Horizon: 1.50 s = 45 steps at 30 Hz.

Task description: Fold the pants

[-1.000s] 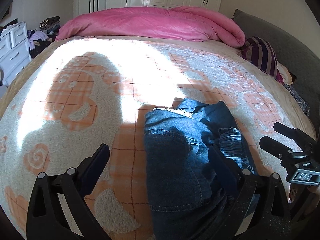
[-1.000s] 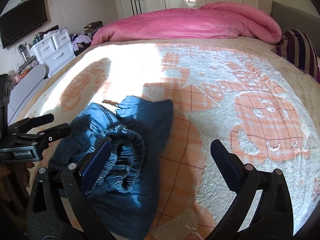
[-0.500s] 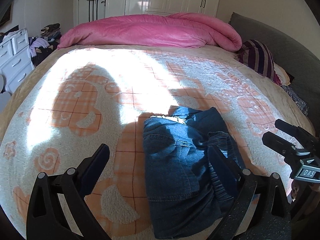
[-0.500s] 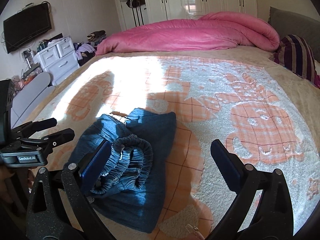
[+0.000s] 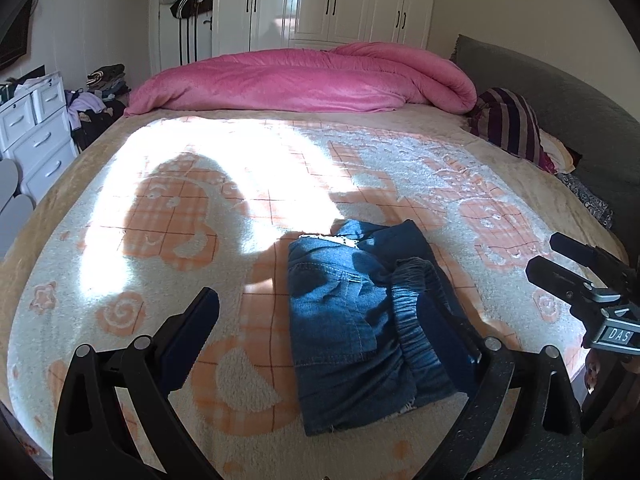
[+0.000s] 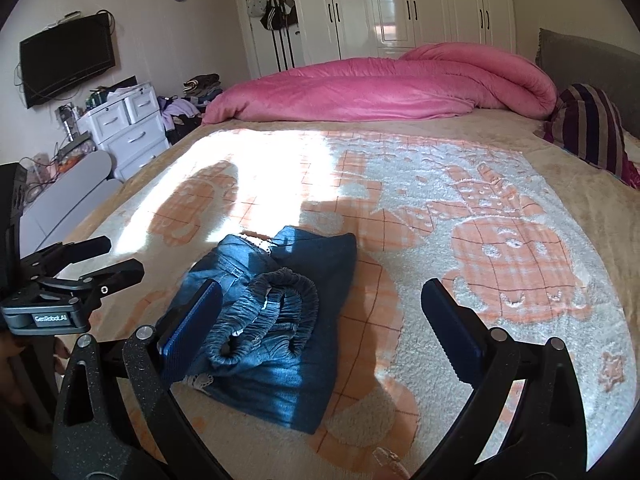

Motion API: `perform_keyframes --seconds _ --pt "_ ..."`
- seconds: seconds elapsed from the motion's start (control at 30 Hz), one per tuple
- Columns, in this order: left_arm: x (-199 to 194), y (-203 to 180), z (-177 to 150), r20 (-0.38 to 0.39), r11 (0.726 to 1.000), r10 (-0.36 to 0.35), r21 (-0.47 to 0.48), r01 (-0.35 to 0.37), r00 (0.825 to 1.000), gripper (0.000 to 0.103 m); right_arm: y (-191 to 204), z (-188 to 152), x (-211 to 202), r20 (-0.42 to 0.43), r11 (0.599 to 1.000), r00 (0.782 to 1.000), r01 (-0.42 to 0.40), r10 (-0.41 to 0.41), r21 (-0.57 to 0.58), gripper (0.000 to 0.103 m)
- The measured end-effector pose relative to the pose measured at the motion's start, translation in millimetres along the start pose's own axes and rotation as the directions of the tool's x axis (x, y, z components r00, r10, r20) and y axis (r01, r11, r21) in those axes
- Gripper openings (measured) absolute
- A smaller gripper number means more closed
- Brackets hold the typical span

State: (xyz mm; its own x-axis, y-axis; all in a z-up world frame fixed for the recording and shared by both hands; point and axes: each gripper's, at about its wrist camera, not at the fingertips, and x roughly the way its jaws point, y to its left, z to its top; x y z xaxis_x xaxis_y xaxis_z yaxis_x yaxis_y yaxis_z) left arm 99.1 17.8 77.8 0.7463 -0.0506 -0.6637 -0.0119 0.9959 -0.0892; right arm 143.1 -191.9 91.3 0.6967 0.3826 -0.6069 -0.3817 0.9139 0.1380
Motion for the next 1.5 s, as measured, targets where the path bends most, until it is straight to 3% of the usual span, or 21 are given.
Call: perform_keyframes --seconds 0.53,0.73,1.0,1.2,1.5 --pt "-35.9 -4.4 -45.3 0.019 1.0 0.016 -0.002 -0.016 1.0 0.099 13.2 -28.9 -40.3 0.027 0.999 1.0 0.002 -0.001 -0.045 0.094" --pt "-36.5 -4.4 -61.8 0.005 1.0 0.01 -0.005 -0.01 1.0 0.099 17.3 -46.8 -46.9 0.03 0.996 0.999 0.044 -0.042 -0.08 0.094" --pt "-27.9 -4.4 -92.6 -0.032 1.0 -0.016 -0.01 0.016 0.999 0.099 18.0 -82.6 -37.9 -0.039 0.994 0.998 0.054 -0.058 -0.097 0.094" --pt "-13.5 -1.5 -110.6 -0.092 0.999 -0.03 -0.046 0.026 0.995 0.099 12.6 -105.1 -19.5 -0.12 0.998 0.991 0.048 -0.052 -0.032 0.094" --pt "-11.3 3.3 -109.9 -0.095 0.999 -0.007 -0.051 0.003 0.995 0.099 11.4 -107.1 -18.5 -0.118 0.998 0.991 0.06 -0.063 -0.026 0.094"
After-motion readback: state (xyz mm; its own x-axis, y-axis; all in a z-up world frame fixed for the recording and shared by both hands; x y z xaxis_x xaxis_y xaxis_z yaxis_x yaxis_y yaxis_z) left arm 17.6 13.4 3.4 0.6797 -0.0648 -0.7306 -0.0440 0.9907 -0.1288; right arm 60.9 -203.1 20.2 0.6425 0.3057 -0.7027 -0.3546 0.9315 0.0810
